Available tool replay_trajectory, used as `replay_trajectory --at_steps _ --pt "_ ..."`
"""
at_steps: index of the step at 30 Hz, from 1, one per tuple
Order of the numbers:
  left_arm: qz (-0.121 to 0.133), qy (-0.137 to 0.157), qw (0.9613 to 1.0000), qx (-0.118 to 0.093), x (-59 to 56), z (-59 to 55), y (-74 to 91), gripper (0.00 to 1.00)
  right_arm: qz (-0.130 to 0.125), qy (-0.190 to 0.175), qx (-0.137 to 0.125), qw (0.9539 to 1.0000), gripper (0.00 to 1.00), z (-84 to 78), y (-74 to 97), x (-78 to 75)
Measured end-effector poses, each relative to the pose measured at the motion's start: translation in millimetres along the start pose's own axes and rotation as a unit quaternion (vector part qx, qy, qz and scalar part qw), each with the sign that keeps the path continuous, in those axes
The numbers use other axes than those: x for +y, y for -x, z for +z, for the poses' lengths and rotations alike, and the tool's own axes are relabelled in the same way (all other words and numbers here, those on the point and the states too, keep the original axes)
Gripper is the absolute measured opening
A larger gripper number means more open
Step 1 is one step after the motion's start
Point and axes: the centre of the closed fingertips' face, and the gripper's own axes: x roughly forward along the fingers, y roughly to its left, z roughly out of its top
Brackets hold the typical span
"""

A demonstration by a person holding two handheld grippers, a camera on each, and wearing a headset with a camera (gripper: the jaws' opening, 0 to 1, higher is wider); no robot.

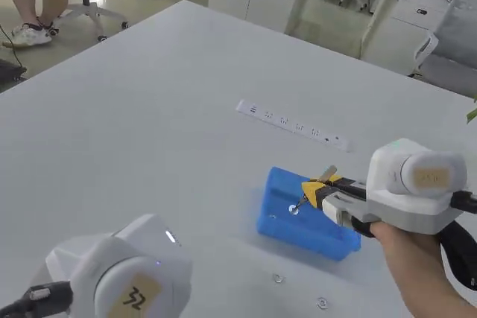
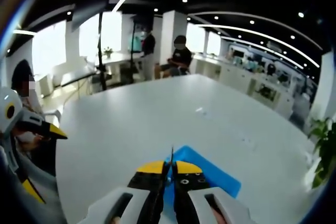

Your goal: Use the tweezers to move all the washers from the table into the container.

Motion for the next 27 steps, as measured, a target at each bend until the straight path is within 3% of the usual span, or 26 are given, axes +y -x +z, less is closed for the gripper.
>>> replay_trajectory --at_steps 11,27 --pt "-0.003 0.002 1.0000 0.006 0.4 -3.2 -2.3 0.99 -0.004 0.010 0.030 0.9995 0.01 -19.9 -32.6 -9.5" --pt "-0.005 0.006 0.9998 0.019 2.6 -9.5 -5.8 0.99 0.002 0.020 0.063 0.9978 0.02 -44.4 -54.0 -14.4"
